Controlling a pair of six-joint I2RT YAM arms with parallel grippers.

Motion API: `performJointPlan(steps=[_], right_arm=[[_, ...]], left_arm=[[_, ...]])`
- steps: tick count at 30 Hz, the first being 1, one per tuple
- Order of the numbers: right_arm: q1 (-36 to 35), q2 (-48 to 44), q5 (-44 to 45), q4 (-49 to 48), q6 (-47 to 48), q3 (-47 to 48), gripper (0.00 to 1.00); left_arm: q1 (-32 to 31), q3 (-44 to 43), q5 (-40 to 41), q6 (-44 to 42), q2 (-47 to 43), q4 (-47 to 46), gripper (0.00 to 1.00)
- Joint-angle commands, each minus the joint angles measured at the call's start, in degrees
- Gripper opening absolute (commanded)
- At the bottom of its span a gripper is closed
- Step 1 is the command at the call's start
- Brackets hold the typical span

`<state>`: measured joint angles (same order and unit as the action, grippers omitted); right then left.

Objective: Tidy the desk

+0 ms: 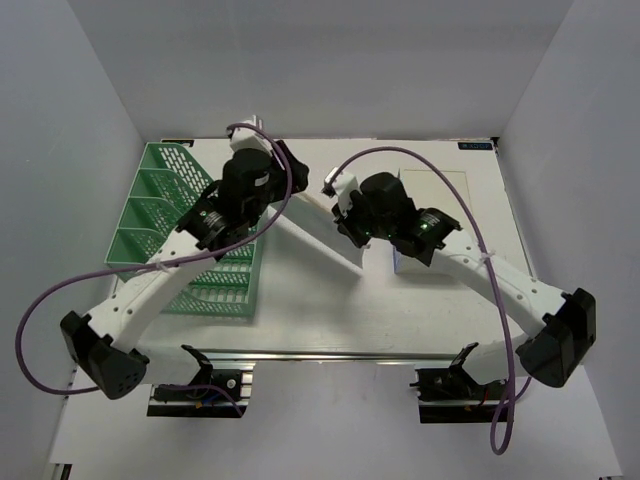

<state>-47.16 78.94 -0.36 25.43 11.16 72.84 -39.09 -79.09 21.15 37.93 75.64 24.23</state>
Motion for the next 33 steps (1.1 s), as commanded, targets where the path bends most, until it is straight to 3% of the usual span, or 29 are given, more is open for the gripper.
performJointPlan(steps=[1,5,12,16,18,25,29,33], right_arm=[[2.15,-3.87,-0.6,-3.63,1.76,2.57,0.0],[5.4,-5.37,-1.66,-3.37,2.9,5.29,0.0],[11.38,-7.74,-6.31,-2.4,3.52,14.95,0.0],[13.23,-9.41,-10.09,-2.49,2.82,20.74,0.0],[14.45,-9.76,-13.24,-1.26,2.03,23.39,0.0],[17.01,-13.19,-25.38,-1.26,-3.24,28.06,0.0],[17.97,-14.51,-31.79,-1.09,-5.97,29.29,0.0],[18.24,-16.53,-37.33,-1.61,-7.11,27.89,0.0]], left_arm=[[0.42,-3.26,1.71,-1.54,-4.7,0.12,0.69],[0.42,0.4,-3.72,-2.16,-9.96,-1.02,0.69],[0.42,21.33,-15.6,-1.46,-24.99,-19.46,0.77],[0.42,28.36,-20.79,-1.89,-27.47,-23.78,0.78],[0.42,33.52,-22.97,-3.56,-28.78,-31.04,0.82],[0.42,43.75,-22.11,-12.0,-27.49,-55.14,0.9],[0.42,47.09,-24.57,-16.04,-23.79,-74.09,0.91],[0.95,44.29,-28.26,-16.49,-20.27,-78.19,0.93]])
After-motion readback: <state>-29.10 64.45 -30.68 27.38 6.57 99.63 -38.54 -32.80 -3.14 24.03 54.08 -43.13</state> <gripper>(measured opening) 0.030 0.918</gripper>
